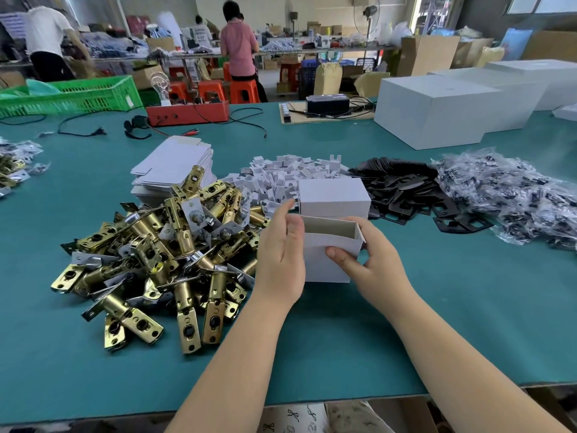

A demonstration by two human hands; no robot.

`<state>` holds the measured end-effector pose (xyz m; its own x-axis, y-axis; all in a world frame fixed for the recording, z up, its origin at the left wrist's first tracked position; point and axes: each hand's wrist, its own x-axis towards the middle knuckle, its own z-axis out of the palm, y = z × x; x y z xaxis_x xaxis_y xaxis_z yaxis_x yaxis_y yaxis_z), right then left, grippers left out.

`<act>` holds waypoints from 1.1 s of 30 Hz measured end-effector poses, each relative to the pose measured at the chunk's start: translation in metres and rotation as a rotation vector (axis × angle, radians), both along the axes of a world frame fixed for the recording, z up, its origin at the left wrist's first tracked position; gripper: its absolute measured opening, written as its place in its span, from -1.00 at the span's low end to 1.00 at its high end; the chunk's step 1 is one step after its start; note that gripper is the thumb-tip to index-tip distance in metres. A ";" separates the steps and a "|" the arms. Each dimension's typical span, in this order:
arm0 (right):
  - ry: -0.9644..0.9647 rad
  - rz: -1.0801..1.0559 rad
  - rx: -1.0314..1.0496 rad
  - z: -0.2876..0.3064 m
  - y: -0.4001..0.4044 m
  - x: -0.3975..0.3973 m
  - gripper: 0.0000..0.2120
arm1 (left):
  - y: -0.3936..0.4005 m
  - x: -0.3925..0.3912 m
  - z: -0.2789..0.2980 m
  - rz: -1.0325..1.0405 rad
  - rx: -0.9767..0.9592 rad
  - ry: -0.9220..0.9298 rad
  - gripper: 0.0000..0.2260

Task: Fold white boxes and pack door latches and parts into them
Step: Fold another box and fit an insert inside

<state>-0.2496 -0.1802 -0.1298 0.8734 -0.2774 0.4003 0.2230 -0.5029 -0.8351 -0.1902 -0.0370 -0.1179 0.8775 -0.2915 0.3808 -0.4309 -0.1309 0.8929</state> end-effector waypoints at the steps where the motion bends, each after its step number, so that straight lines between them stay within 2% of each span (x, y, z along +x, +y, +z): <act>1: -0.005 -0.003 -0.002 0.000 0.000 0.001 -0.67 | 0.003 0.003 0.006 0.050 0.012 0.002 -0.55; 3: -0.006 -0.005 -0.007 0.000 -0.001 0.001 -0.67 | 0.012 0.011 0.021 0.145 0.093 -0.027 -0.66; 5: 0.003 -0.013 -0.014 -0.001 -0.001 0.001 -0.66 | 0.026 0.022 0.038 0.273 0.262 -0.154 -0.74; 7: 0.003 -0.022 -0.013 0.000 0.000 0.002 -0.66 | 0.045 0.033 0.055 0.419 0.414 -0.284 -0.74; 9: 0.003 -0.029 -0.011 -0.001 0.000 0.003 -0.68 | 0.066 0.044 0.072 0.551 0.533 -0.335 -0.72; 12: 0.023 -0.038 -0.004 -0.002 0.000 0.004 -0.69 | 0.096 0.060 0.089 0.698 0.782 -0.247 -0.68; 14: 0.022 -0.040 0.000 -0.002 0.001 0.003 -0.70 | 0.111 0.065 0.093 0.680 0.941 -0.164 -0.71; 16: 0.013 -0.040 0.004 0.000 0.002 0.002 -0.72 | 0.118 0.067 0.090 0.631 1.009 -0.133 -0.80; 19: 0.006 -0.041 0.006 0.001 0.003 0.001 -0.74 | 0.122 0.064 0.087 0.613 1.018 -0.119 -0.70; 21: 0.005 -0.048 0.004 0.001 0.004 0.001 -0.74 | 0.126 0.063 0.086 0.585 0.996 -0.114 -0.76; 23: 0.003 -0.048 0.003 0.001 0.004 0.000 -0.74 | 0.128 0.060 0.086 0.566 0.905 -0.092 -0.81; 25: 0.002 -0.049 0.008 0.001 0.004 0.000 -0.75 | 0.127 0.055 0.087 0.562 0.763 -0.095 -0.76; 29: -0.003 -0.058 0.020 0.003 0.004 0.001 -0.73 | 0.117 0.042 0.091 0.551 0.563 -0.176 -0.76; 33: -0.006 -0.058 0.027 0.004 0.004 -0.001 -0.69 | 0.103 0.027 0.101 0.534 0.455 -0.323 -0.74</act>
